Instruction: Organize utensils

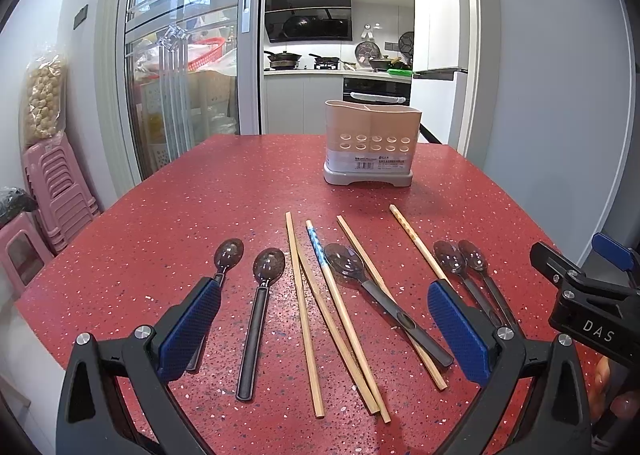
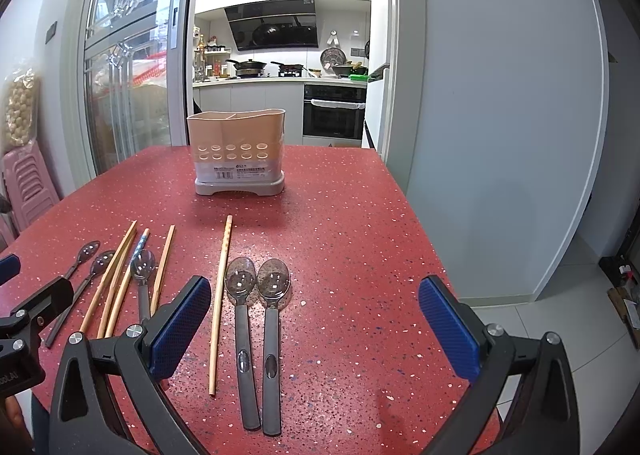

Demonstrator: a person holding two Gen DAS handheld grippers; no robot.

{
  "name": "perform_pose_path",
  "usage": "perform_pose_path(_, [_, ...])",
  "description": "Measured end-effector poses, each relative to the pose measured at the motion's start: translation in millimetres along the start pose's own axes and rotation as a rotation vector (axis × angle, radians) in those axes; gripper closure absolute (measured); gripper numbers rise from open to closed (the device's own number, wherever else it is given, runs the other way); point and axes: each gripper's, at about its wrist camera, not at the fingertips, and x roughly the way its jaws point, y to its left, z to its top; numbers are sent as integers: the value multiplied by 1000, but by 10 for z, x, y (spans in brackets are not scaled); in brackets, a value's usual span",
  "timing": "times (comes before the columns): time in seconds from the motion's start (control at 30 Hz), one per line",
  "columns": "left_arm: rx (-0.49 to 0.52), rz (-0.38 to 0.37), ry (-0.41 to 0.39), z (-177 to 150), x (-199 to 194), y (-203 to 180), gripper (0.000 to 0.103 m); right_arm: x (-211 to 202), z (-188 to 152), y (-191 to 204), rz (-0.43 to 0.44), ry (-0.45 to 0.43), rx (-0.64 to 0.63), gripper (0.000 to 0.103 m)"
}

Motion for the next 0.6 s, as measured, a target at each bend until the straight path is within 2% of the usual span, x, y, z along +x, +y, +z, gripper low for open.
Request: perform_pose_path(0.6, [2, 2, 1, 0, -9, 14, 0, -15, 9, 10, 2, -1, 1, 0])
